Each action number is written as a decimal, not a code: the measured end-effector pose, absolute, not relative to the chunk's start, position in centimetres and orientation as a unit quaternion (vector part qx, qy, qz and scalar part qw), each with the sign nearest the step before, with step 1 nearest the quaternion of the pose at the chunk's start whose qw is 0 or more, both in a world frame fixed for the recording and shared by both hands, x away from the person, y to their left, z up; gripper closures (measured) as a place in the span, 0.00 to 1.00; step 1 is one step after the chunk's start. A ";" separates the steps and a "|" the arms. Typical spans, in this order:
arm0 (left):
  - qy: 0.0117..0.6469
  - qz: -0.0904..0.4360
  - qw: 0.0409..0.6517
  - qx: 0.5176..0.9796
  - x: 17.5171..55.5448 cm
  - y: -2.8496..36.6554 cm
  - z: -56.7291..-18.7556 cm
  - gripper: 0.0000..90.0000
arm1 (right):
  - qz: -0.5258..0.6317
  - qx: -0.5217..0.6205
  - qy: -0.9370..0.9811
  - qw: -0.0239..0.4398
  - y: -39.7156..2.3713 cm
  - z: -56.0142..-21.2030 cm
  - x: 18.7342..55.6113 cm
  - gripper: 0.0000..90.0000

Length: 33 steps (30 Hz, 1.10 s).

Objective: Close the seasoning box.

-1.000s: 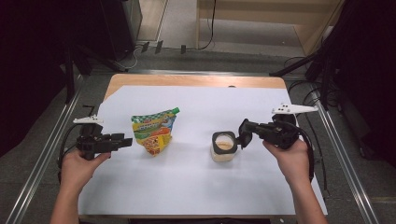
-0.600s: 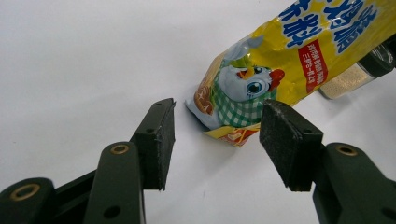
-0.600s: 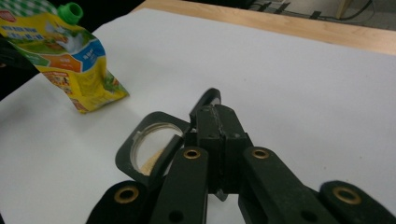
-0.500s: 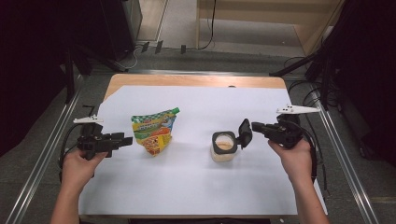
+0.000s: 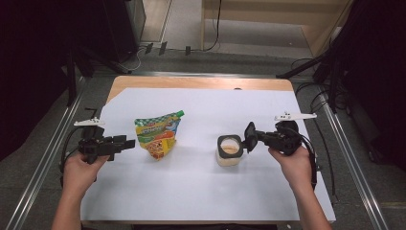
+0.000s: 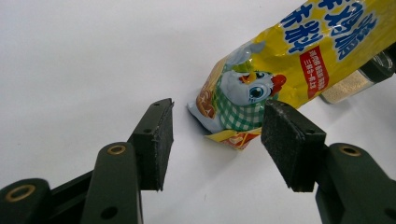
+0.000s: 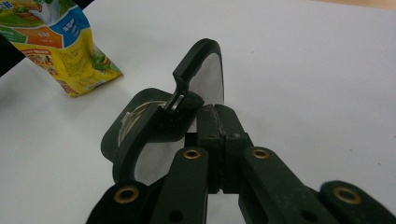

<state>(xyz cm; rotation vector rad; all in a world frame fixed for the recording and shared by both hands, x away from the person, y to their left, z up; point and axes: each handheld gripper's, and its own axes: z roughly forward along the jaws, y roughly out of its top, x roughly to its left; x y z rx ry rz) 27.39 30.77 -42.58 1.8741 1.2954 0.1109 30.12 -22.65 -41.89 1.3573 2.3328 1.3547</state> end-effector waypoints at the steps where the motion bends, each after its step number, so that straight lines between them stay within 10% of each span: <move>1: 0.516 0.044 0.417 0.747 27.4 30.8 -42.6 0.49 | 0.447 0.448 0.771 0.061 -22.6 -41.9 30.1 1.00; 33: 0.516 0.041 0.416 0.748 27.5 30.7 -42.7 0.48 | 0.461 0.414 0.783 0.045 -19.4 -41.9 29.5 1.00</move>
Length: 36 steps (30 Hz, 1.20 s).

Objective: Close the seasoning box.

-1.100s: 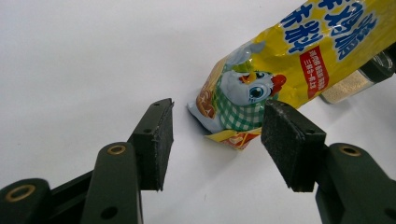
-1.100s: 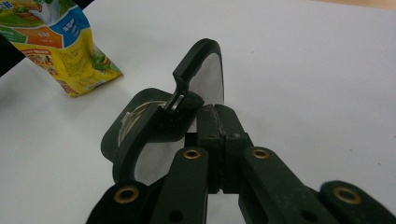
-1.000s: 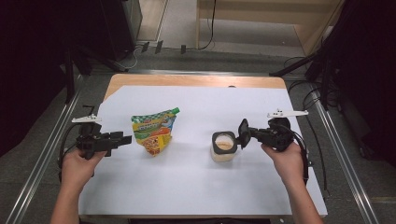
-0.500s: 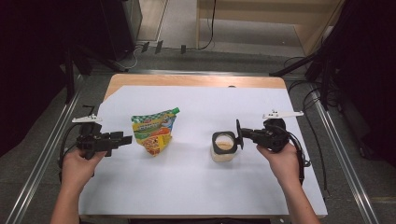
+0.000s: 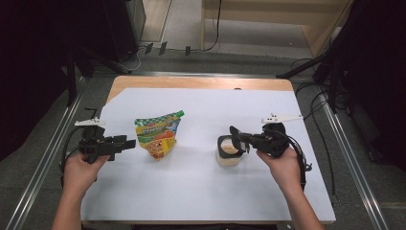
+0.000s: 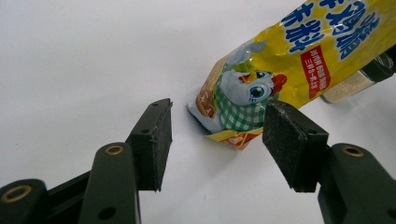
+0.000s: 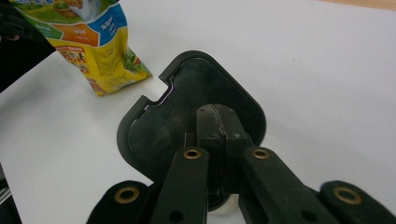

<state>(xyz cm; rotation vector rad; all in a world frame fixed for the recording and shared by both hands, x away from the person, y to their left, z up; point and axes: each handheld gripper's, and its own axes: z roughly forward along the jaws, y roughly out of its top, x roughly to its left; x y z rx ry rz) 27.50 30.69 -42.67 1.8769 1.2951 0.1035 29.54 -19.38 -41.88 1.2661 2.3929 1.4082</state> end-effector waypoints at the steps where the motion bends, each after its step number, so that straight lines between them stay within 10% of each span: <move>1: 0.516 0.041 0.417 0.748 27.5 30.7 -42.7 0.48 | 0.460 0.413 0.785 0.042 -19.2 -41.9 29.5 1.00; 20: 0.514 0.041 0.414 0.750 27.5 30.6 -42.6 0.48 | 0.433 0.376 0.819 0.017 -16.1 -43.4 29.1 1.00; 36: 0.512 0.037 0.409 0.754 27.5 30.2 -42.8 0.47 | 0.450 0.360 0.817 0.022 -16.1 -43.5 29.0 0.75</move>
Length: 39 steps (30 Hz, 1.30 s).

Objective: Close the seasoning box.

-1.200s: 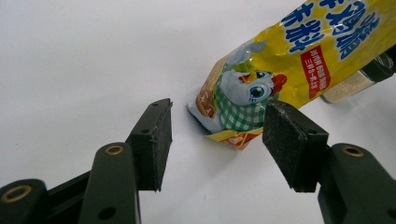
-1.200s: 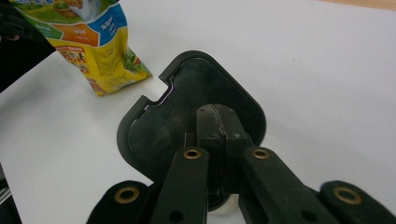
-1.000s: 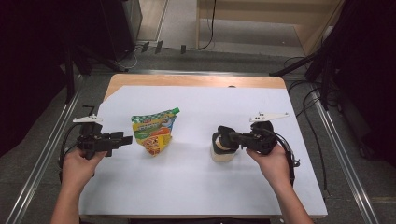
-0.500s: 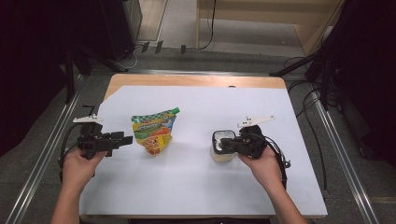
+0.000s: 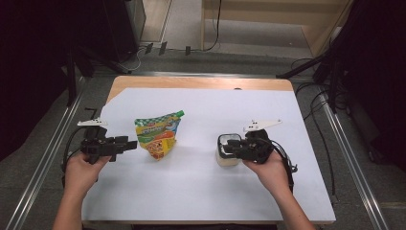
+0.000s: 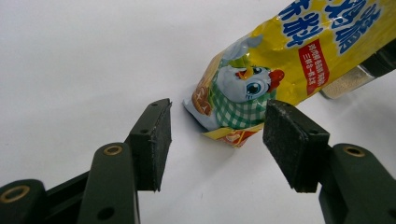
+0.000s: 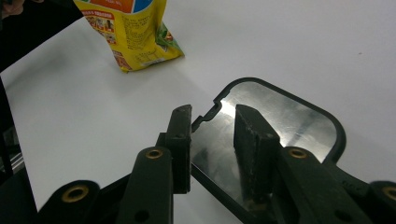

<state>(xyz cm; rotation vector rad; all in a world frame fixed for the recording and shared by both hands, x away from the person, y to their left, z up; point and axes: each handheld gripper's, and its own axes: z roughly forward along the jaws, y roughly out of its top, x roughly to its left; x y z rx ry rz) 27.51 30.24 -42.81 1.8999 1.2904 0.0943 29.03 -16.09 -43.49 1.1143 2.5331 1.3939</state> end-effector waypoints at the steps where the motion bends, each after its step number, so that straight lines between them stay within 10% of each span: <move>1: 0.512 0.038 0.409 0.754 27.5 30.2 -42.8 0.47 | 0.450 0.359 0.817 0.022 -16.2 -43.5 29.1 0.74; 39: 0.511 0.031 0.405 0.758 28.3 29.9 -43.2 0.47 | 0.460 0.453 0.758 0.096 -25.9 -46.1 30.7 0.49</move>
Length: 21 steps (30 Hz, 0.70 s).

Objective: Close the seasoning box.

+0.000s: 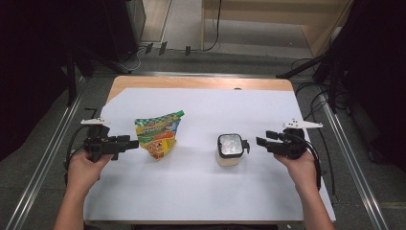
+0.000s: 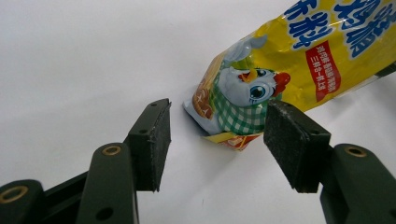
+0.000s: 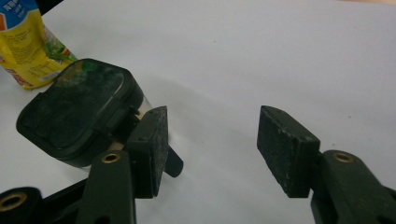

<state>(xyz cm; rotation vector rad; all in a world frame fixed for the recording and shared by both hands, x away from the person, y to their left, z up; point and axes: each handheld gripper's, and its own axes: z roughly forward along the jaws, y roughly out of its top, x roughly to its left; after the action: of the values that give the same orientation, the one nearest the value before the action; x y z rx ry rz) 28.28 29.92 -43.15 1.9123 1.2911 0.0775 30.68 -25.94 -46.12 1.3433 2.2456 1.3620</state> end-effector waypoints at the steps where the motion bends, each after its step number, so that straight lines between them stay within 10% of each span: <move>1: 0.511 0.031 0.404 0.758 28.3 29.9 -43.2 0.47 | 0.457 0.455 0.758 0.097 -26.1 -46.2 30.7 0.49; 21: 0.511 0.028 0.402 0.759 28.7 29.8 -43.3 0.46 | 0.442 0.461 0.761 0.112 -26.6 -47.3 30.7 0.46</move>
<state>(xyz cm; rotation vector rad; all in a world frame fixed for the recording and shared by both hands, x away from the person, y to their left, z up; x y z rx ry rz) 28.69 29.81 -43.32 1.9198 1.2914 0.0701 30.65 -26.58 -47.31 1.3537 2.2357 1.2971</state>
